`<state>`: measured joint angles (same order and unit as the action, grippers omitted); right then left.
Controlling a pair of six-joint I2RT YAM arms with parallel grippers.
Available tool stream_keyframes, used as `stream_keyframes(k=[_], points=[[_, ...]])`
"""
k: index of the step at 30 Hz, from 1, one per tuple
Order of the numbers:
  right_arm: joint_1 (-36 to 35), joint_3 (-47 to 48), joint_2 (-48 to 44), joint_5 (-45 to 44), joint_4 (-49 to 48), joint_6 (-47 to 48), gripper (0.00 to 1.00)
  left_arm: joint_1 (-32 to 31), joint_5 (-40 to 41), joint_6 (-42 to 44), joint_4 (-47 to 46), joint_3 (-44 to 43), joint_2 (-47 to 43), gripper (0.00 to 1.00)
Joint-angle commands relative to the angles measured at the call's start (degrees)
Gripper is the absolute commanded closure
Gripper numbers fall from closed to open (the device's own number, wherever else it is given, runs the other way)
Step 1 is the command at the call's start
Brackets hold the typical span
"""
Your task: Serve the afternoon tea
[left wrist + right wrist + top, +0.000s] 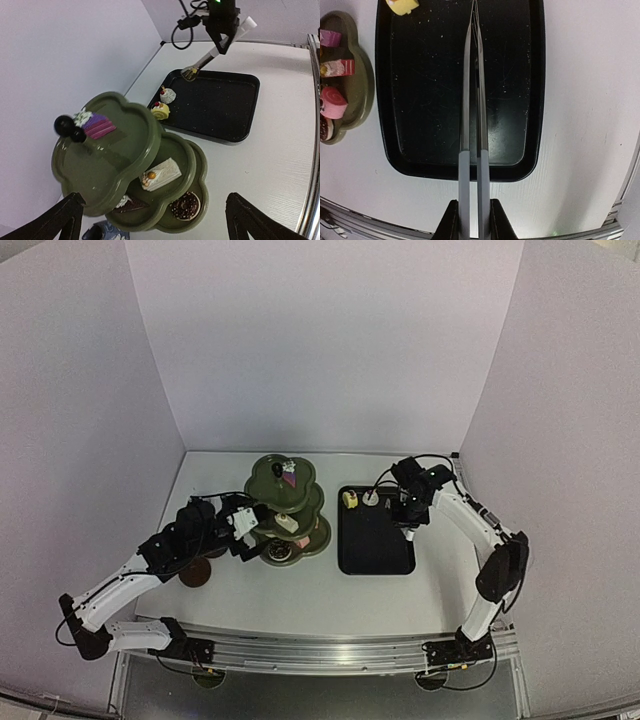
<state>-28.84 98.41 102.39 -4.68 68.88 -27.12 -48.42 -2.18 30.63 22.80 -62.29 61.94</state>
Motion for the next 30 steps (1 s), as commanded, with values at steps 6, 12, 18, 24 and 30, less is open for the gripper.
stream_keyframes(k=[6, 12, 18, 24, 30], points=[[0.2, 1.5, 5.4, -3.0, -1.7, 14.6, 1.00, 20.3, -8.2, -21.5, 2.4, 9.3, -13.1, 0.00], [0.3, 9.1, 6.2, -4.5, -1.4, 17.6, 1.00, 29.9, -7.9, -22.5, 1.7, 19.3, -18.8, 0.00], [0.2, 20.1, 15.5, -6.7, -0.4, 19.1, 1.00, 37.2, -5.3, -22.5, -3.6, 26.4, -19.2, 0.00], [0.2, 27.2, 23.0, -9.4, -0.4, 18.9, 1.00, 38.2, -5.6, -22.6, -5.1, 29.4, -17.3, 0.00], [0.2, 32.4, 26.1, -8.5, 1.0, 19.2, 1.00, 38.2, -5.2, -21.2, -7.4, 30.7, -14.8, 0.00]])
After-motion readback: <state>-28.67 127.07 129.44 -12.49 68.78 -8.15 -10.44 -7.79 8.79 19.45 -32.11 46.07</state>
